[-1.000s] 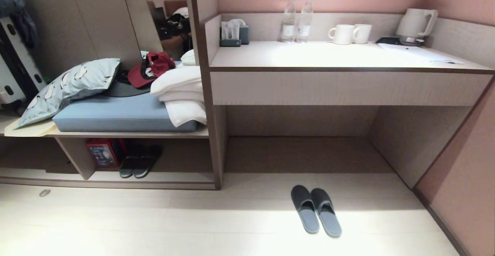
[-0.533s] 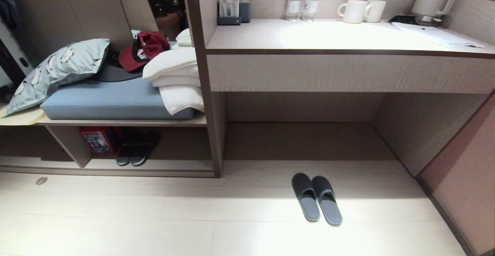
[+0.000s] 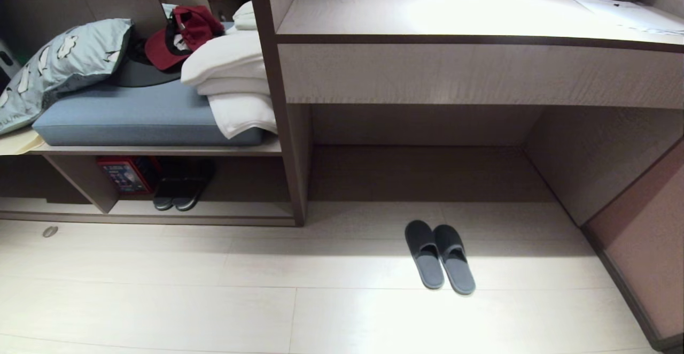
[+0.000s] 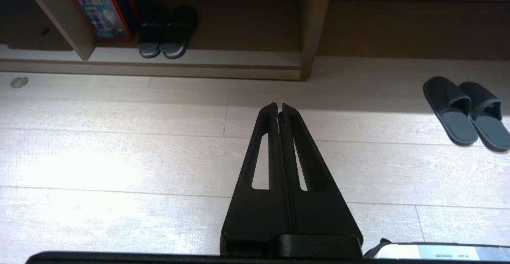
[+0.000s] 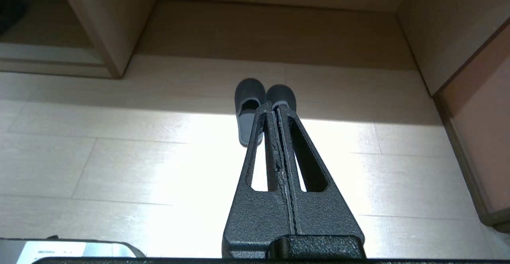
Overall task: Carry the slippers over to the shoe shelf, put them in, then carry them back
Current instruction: Pick up the slippers on the floor
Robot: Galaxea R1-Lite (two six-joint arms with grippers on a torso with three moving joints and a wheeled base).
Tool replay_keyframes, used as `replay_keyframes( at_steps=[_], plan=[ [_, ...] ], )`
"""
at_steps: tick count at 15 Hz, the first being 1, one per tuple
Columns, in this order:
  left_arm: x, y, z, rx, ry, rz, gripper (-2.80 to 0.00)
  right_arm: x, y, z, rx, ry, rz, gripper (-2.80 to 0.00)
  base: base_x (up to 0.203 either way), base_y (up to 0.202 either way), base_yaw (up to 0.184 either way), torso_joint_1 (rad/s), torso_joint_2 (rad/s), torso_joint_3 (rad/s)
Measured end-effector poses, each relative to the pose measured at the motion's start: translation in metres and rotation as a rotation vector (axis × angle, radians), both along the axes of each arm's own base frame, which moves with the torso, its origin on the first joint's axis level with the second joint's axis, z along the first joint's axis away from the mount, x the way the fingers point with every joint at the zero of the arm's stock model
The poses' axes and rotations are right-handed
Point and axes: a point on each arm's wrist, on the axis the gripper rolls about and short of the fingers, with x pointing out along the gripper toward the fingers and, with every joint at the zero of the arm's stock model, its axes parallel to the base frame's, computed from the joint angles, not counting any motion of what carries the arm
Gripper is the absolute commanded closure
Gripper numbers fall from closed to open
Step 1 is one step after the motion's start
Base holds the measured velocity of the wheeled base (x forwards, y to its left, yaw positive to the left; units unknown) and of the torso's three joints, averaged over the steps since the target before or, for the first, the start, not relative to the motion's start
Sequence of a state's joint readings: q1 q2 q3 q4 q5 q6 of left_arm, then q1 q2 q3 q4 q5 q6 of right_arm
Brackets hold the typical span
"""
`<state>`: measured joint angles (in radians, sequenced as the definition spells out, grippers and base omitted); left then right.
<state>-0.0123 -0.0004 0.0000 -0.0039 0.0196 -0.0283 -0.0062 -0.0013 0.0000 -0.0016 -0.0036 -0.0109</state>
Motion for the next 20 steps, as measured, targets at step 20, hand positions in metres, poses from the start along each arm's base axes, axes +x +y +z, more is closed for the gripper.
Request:
replay_keyframes(
  at_steps=[20],
  plan=[
    [0.0,0.0,0.0,-0.003,-0.001,0.001,0.0,0.0,0.0,0.0,0.001,0.0,0.0,0.0,0.0,0.0,0.0,0.002,0.0,-0.199]
  ],
)
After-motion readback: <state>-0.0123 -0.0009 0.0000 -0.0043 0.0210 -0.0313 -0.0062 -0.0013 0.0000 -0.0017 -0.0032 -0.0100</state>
